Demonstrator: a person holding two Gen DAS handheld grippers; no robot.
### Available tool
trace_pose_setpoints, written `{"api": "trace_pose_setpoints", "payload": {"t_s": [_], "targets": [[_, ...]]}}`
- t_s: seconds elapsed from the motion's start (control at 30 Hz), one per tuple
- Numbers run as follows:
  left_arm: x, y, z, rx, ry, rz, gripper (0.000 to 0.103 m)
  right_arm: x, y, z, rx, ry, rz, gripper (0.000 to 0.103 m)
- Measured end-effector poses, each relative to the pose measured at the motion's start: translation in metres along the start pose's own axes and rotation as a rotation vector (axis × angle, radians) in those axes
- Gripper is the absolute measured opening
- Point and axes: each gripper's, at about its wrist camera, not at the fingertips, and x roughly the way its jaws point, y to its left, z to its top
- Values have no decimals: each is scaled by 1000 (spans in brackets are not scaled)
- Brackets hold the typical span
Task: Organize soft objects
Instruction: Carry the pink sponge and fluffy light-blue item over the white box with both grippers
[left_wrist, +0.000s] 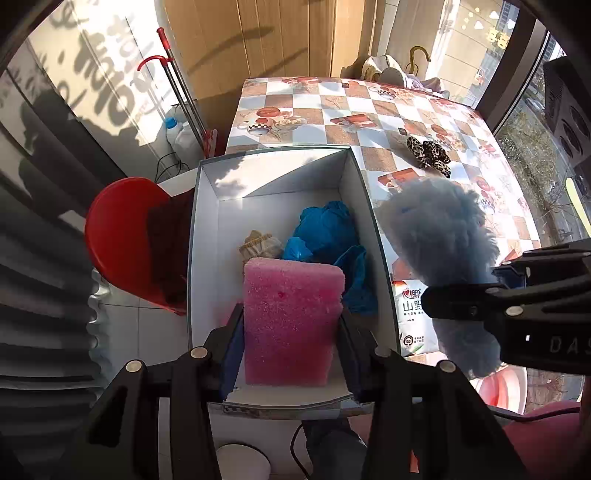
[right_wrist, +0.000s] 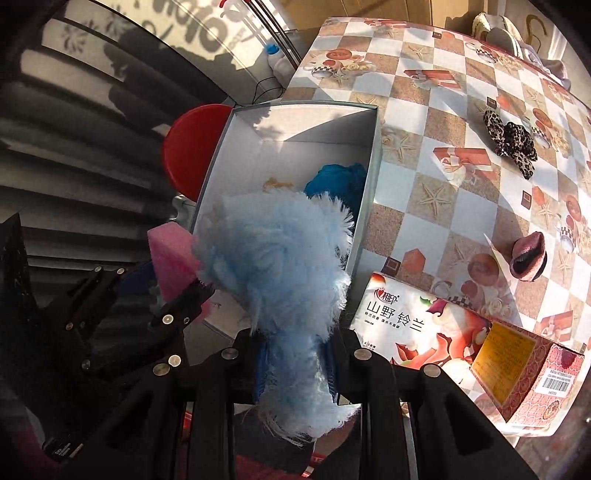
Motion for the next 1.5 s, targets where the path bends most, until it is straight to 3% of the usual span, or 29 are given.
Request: {"api": "trace_pose_setpoints", "payload": {"t_s": [1.5], "targets": [[1,16,0,-39,-1,9,50,6,9,7,-34,23,5,26]]}}
